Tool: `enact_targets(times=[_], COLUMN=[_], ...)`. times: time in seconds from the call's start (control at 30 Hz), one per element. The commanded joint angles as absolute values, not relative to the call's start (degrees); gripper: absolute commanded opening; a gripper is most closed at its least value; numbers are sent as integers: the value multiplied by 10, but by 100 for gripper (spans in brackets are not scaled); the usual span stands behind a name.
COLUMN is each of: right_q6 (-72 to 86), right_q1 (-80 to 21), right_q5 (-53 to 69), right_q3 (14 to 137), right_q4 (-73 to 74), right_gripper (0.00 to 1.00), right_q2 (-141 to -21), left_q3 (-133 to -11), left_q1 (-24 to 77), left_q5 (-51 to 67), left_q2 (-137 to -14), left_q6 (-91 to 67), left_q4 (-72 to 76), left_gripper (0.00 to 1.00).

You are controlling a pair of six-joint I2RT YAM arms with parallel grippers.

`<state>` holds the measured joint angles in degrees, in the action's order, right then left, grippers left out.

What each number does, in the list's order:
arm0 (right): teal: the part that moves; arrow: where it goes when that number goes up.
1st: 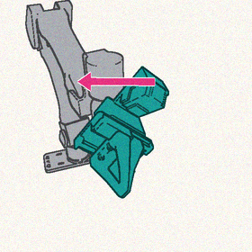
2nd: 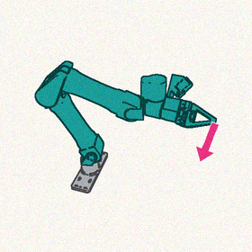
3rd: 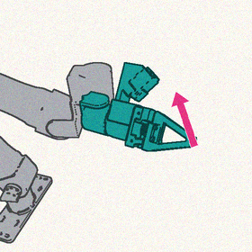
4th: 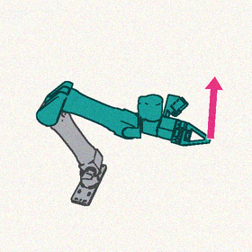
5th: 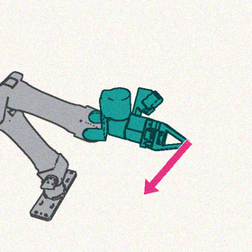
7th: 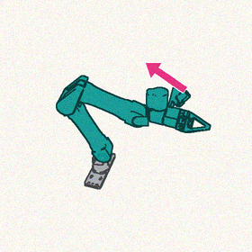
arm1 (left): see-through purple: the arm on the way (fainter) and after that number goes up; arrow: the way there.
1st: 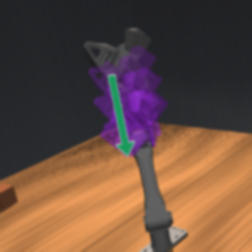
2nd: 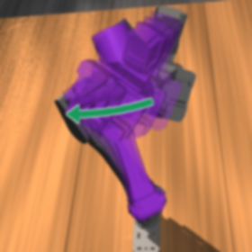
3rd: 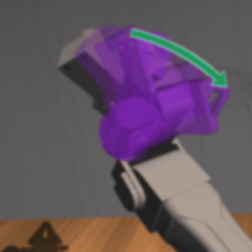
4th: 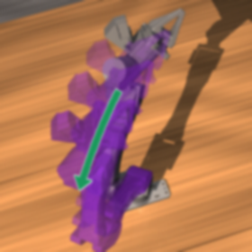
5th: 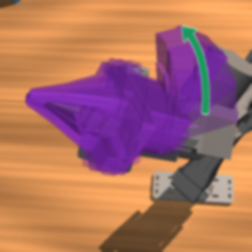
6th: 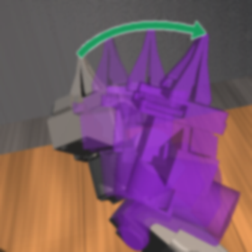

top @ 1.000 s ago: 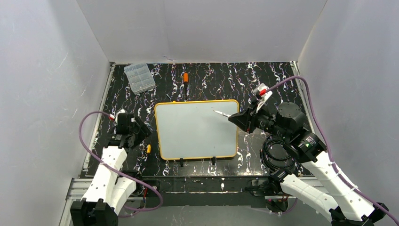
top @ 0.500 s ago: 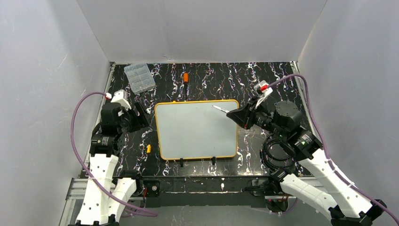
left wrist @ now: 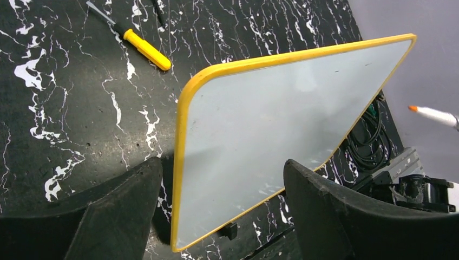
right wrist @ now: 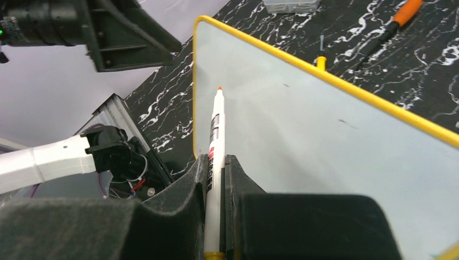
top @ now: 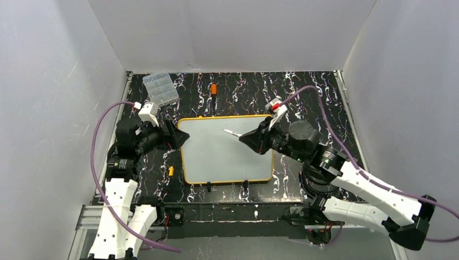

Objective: Write a sentence on the whiteboard

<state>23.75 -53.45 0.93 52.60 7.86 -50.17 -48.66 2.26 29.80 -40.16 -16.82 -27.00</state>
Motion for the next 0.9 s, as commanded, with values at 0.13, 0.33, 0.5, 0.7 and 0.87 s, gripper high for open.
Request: enact_targets(times=[0.13, 0.33, 0.5, 0.7, 0.87], right_q6=[204, 176, 163, 138, 119], right_q1=[-718, -804, -813, -820, -820], right_q5=[-254, -380, -397, -410, -422], right_q3=[537, 554, 576, 592, 606], right_q4=[-59, -122, -170, -217, -229], right_gripper=[1, 1, 1, 1, 1], right_q2=[-583, -663, -732, -778, -806], left_q3=[-444, -432, -442, -436, -435], left_q1=[16, 16, 16, 16, 17], left_q5=[320, 335, 347, 366, 376], left_q2=[-416, -424, -460, -466, -469], left_q6=[-153, -130, -123, -127, -128], left_q4=[-217, -233, -239, -231, -228], left_gripper=[73, 68, 54, 39, 29])
